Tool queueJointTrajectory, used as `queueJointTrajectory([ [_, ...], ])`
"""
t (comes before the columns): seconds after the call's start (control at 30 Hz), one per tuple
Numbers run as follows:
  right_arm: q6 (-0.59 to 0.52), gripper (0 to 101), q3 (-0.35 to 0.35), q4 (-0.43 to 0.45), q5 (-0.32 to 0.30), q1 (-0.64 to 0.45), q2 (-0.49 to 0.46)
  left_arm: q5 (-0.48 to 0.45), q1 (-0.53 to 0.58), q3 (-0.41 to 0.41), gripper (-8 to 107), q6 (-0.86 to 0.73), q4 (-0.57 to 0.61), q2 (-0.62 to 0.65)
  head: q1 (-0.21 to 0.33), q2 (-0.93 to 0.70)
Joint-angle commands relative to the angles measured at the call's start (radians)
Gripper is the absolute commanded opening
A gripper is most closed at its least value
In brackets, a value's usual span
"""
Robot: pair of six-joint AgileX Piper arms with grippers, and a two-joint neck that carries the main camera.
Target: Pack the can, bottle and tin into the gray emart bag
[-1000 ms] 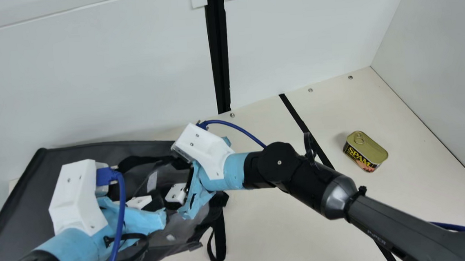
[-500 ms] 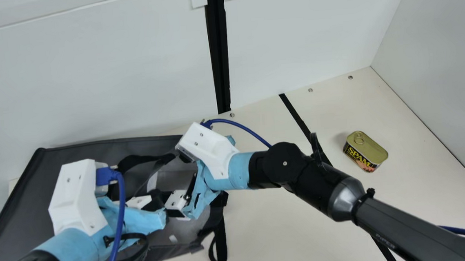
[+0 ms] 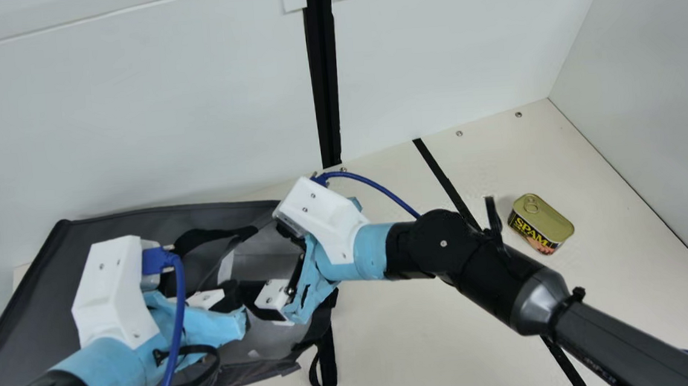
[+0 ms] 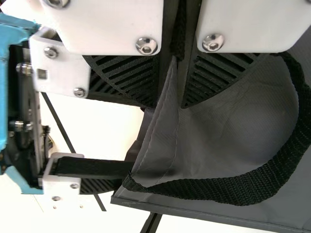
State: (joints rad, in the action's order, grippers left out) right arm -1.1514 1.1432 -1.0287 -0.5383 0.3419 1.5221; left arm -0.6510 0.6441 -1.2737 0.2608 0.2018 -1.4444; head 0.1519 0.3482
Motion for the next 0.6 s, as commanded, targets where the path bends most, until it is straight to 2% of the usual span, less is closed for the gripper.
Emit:
queueJointTrajectory([
  [0.0, 0.003, 91, -0.004, 0.003, -0.005, -0.006, -0.009, 0.000, 0.000, 0.000, 10, 0.000, 0.000, 0.000, 0.023, 0.001],
  [0.57, 0.032, 91, -0.043, 0.049, -0.051, -0.078, -0.113, 0.000, 0.000, 0.000, 10, 0.000, 0.000, 0.000, 0.023, 0.001],
])
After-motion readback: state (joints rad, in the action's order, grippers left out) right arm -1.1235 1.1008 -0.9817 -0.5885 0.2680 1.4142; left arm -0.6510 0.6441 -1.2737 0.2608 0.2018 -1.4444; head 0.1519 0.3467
